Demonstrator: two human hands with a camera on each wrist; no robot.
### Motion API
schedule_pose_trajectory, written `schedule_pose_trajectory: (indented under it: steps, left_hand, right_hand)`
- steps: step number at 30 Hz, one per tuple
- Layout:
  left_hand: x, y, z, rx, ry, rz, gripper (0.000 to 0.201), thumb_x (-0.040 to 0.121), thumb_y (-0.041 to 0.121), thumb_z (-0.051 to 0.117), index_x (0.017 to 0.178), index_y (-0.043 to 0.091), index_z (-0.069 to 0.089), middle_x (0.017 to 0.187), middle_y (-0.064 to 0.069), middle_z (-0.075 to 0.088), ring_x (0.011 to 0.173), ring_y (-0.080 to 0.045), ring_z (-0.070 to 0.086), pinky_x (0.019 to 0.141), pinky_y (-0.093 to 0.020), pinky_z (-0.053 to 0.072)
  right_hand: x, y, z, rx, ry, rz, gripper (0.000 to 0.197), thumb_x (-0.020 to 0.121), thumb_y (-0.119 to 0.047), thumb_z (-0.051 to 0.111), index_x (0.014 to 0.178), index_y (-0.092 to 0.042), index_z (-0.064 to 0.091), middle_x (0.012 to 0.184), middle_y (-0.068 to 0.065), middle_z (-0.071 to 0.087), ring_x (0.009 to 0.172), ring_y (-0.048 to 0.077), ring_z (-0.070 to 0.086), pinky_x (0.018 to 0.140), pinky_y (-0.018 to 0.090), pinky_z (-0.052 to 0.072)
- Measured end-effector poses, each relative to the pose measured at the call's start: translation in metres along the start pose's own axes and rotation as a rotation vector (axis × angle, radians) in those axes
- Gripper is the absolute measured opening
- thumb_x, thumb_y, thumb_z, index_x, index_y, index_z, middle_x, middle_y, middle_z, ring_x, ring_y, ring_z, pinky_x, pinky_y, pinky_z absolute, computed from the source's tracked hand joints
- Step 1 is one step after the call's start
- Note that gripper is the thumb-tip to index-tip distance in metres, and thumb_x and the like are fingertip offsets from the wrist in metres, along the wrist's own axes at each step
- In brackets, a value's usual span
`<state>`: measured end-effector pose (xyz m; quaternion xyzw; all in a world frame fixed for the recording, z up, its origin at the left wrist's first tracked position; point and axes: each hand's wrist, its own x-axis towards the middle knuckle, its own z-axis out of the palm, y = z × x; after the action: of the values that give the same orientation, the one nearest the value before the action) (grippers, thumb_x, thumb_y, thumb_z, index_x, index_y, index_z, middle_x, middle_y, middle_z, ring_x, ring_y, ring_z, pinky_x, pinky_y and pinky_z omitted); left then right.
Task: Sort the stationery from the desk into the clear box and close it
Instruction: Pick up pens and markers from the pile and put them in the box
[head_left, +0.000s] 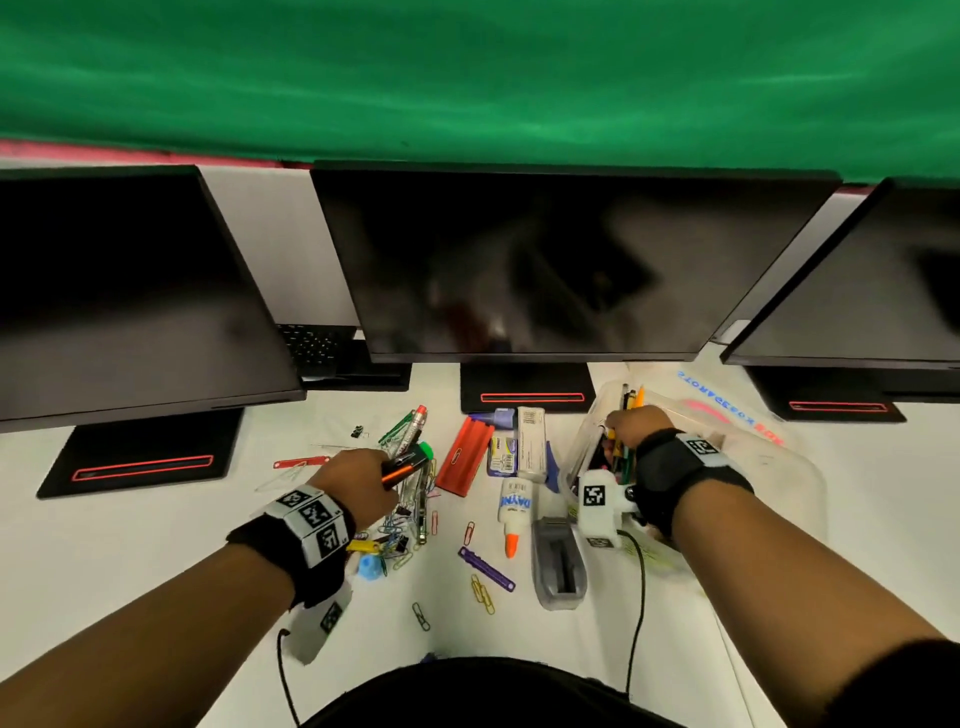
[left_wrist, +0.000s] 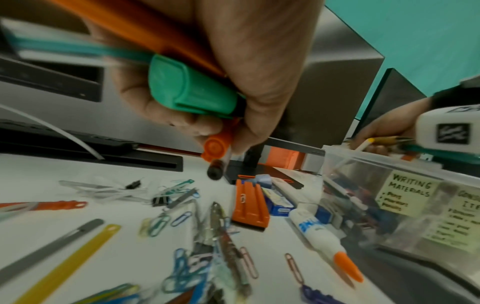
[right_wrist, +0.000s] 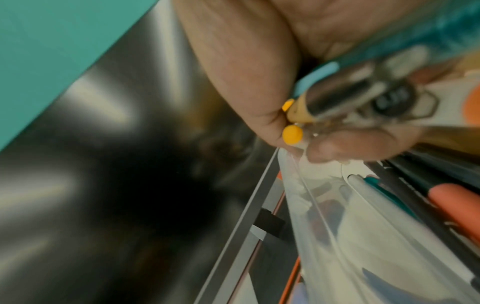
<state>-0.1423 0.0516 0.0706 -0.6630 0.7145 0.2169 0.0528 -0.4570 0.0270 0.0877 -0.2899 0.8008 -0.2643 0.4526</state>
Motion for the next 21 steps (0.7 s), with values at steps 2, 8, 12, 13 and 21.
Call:
schedule_pose_trajectory:
  steps: [2, 8, 12, 13, 21]
  left_hand:
    - [0.002, 0.013, 0.001, -0.029, -0.023, 0.016, 0.017, 0.081, 0.025, 0.058, 0.096, 0.018, 0.060, 0.073, 0.004, 0.054, 0.071, -0.015, 0.053, 0.063, -0.022, 0.040]
    - [0.004, 0.057, 0.000, -0.086, -0.075, 0.086, 0.010, 0.080, 0.027, 0.060, 0.087, 0.019, 0.060, 0.070, 0.003, 0.055, 0.074, -0.017, 0.056, 0.065, -0.022, 0.044]
    - [0.007, 0.089, -0.002, -0.154, -0.115, 0.144, 0.008, 0.081, 0.024, 0.061, 0.088, 0.019, 0.059, 0.065, 0.007, 0.051, 0.072, -0.016, 0.056, 0.057, -0.022, 0.039]
    - [0.007, 0.097, -0.002, -0.184, -0.126, 0.157, 0.010, 0.081, 0.022, 0.061, 0.090, 0.017, 0.060, 0.068, 0.005, 0.054, 0.073, -0.017, 0.057, 0.058, -0.022, 0.040]
    - [0.024, 0.174, -0.007, -0.298, -0.211, 0.214, 0.015, 0.081, 0.028, 0.061, 0.088, 0.014, 0.061, 0.066, 0.000, 0.056, 0.060, -0.015, 0.055, 0.055, -0.022, 0.042]
  right_hand:
    - [0.003, -0.002, 0.001, -0.054, -0.057, -0.005, 0.019, 0.094, -0.013, 0.050, 0.075, -0.017, 0.050, 0.087, 0.004, 0.053, 0.062, 0.011, 0.049, 0.054, 0.023, 0.044]
    - [0.008, -0.008, 0.008, -0.263, 0.022, -0.069, 0.040, 0.090, -0.019, 0.057, 0.122, 0.004, 0.055, 0.126, 0.022, 0.057, 0.111, 0.034, 0.057, 0.094, 0.038, 0.049]
    - [-0.001, 0.002, -0.006, -0.219, -0.009, -0.125, 0.035, 0.086, -0.021, 0.061, 0.112, 0.001, 0.064, 0.115, 0.019, 0.064, 0.107, 0.034, 0.061, 0.096, 0.037, 0.049]
    - [-0.004, 0.005, -0.010, -0.215, -0.035, -0.159, 0.031, 0.085, -0.020, 0.061, 0.110, -0.001, 0.066, 0.114, 0.020, 0.066, 0.106, 0.034, 0.062, 0.095, 0.036, 0.049]
    - [-0.051, 0.055, -0.058, -0.423, -0.147, -0.487, 0.025, 0.084, -0.014, 0.064, 0.110, -0.013, 0.067, 0.108, 0.002, 0.069, 0.099, 0.016, 0.063, 0.091, 0.024, 0.046]
